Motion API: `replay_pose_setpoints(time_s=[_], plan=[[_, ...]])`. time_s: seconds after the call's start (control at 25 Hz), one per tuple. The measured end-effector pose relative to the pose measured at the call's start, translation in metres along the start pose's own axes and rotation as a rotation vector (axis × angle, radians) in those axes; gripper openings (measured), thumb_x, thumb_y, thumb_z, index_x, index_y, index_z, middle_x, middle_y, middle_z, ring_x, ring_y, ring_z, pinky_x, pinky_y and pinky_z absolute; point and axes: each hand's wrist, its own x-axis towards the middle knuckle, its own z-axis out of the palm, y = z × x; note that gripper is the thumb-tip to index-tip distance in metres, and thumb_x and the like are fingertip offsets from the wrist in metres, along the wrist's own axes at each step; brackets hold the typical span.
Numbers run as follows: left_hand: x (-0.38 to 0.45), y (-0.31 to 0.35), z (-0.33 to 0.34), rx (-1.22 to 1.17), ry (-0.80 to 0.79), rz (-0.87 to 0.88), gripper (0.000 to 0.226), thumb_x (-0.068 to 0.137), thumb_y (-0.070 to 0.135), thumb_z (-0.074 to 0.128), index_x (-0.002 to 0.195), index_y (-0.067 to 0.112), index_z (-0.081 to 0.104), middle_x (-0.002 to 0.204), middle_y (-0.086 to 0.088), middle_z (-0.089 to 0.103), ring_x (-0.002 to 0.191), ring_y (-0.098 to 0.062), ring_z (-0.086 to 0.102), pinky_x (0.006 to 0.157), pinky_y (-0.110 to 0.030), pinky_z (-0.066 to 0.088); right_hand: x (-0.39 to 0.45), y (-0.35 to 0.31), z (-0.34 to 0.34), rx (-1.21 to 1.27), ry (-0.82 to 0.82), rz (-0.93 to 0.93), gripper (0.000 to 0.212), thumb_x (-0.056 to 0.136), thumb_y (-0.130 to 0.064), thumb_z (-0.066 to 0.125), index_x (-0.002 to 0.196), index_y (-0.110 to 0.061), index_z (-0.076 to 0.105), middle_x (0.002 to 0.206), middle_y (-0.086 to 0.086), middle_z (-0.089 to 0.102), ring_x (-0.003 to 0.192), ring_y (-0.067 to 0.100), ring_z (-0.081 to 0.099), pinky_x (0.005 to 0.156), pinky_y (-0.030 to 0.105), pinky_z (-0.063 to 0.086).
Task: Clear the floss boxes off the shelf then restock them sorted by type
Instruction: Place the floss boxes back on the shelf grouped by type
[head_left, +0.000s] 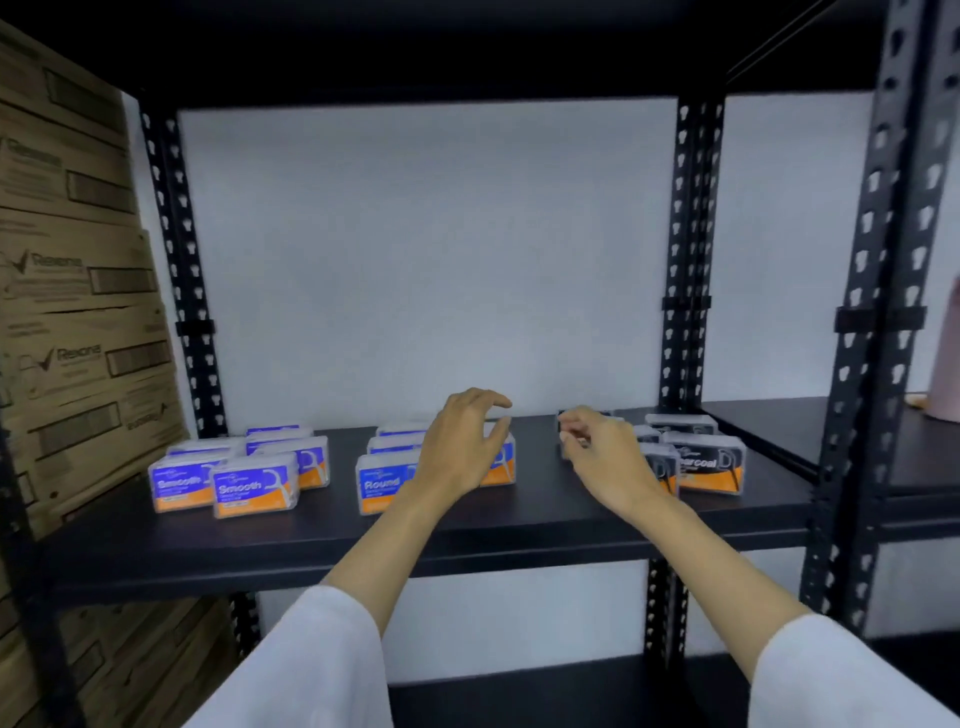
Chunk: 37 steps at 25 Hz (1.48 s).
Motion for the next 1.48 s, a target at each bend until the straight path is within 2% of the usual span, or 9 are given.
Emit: replay_pose_setpoints(time_s=[0.12,0.28,0.36,0.48,0.68,0.88,1.16,1.28,1.48], plan=[[0.038,0.013,0.026,-0.051,-0.144,-0.021,0.025,0.096,0.028,0.051,0.12,0.024,0.06,0.13,0.005,0.056,0.123,-0.015,0.046,0.098,-0.031,0.04,0.029,0.016,-0.039,-0.049,0.038,0.021,0.028,0.096,-0.01,0.05,0.123,-0.009,0.057,0.12,0.008,0.063,0.11,0.018,0.059,0.093,0.023,0.045],[0.091,0.021,0.071,-0.164,-0.329,-0.022,0.024,0.096,0.028,0.055,0.118,0.022,0.061,0.131,0.001,0.056,0.125,-0.017,0.048,0.103,-0.029,0.037,0.063,0.066,-0.083,-0.176,0.003,0.081,0.027,0.096,-0.014,0.053,0.122,-0.011,0.057,0.121,0.009,0.062,0.112,0.019,0.057,0.097,0.028,0.045],[0.115,0.022,0.093,-0.186,-0.408,0.006,0.024,0.096,0.027,0.055,0.118,0.021,0.062,0.132,0.0,0.056,0.126,-0.017,0.048,0.103,-0.027,0.036,0.075,0.095,-0.102,-0.218,-0.066,0.123,0.027,0.094,-0.017,0.057,0.121,-0.013,0.058,0.126,0.008,0.06,0.117,0.021,0.054,0.101,0.031,0.044],[0.148,0.017,0.128,-0.157,-0.504,0.027,0.024,0.096,0.027,0.056,0.119,0.023,0.063,0.132,-0.001,0.057,0.127,-0.018,0.048,0.106,-0.029,0.036,0.089,0.129,-0.124,-0.304,-0.231,0.185,0.033,0.091,-0.021,0.062,0.123,-0.016,0.06,0.131,0.005,0.057,0.121,0.018,0.051,0.097,0.022,0.038],[0.172,0.001,0.156,-0.024,-0.784,-0.002,0.023,0.092,0.032,0.061,0.115,0.036,0.063,0.134,-0.001,0.057,0.128,-0.018,0.049,0.109,-0.036,0.035,0.099,0.149,-0.133,-0.276,-0.388,0.235,0.029,0.089,-0.021,0.065,0.118,-0.018,0.064,0.121,0.002,0.064,0.103,0.008,0.054,0.093,0.021,0.038],[0.167,0.005,0.154,-0.127,-0.729,-0.049,0.027,0.09,0.024,0.065,0.118,0.025,0.067,0.123,-0.002,0.062,0.117,-0.015,0.054,0.094,-0.026,0.037,0.1,0.163,-0.124,-0.245,-0.269,0.179,0.014,0.089,-0.018,0.064,0.102,-0.021,0.071,0.111,0.0,0.068,0.108,0.016,0.059,0.098,0.03,0.044],[0.16,0.019,0.153,-0.227,-0.714,-0.043,0.025,0.082,0.027,0.075,0.107,0.023,0.073,0.117,0.002,0.068,0.114,-0.009,0.057,0.098,-0.024,0.038,0.104,0.156,-0.108,-0.232,-0.237,0.133,0.018,0.091,-0.018,0.062,0.106,-0.016,0.071,0.113,0.002,0.068,0.102,0.01,0.056,0.094,0.022,0.04],[0.154,0.022,0.15,-0.245,-0.712,-0.045,0.026,0.086,0.031,0.07,0.11,0.022,0.072,0.118,0.004,0.068,0.115,-0.009,0.055,0.097,-0.023,0.036,0.102,0.153,-0.109,-0.244,-0.259,0.124,0.02,0.091,-0.019,0.062,0.109,-0.015,0.07,0.116,0.001,0.067,0.108,0.011,0.057,0.101,0.027,0.042],[0.137,0.022,0.131,-0.25,-0.582,-0.011,0.018,0.093,0.027,0.062,0.108,0.023,0.071,0.118,0.005,0.066,0.11,-0.011,0.056,0.099,-0.027,0.04,0.081,0.134,-0.131,-0.155,-0.289,0.115,0.02,0.09,-0.023,0.063,0.108,-0.019,0.07,0.109,-0.008,0.067,0.103,0.003,0.056,0.095,0.02,0.039]])
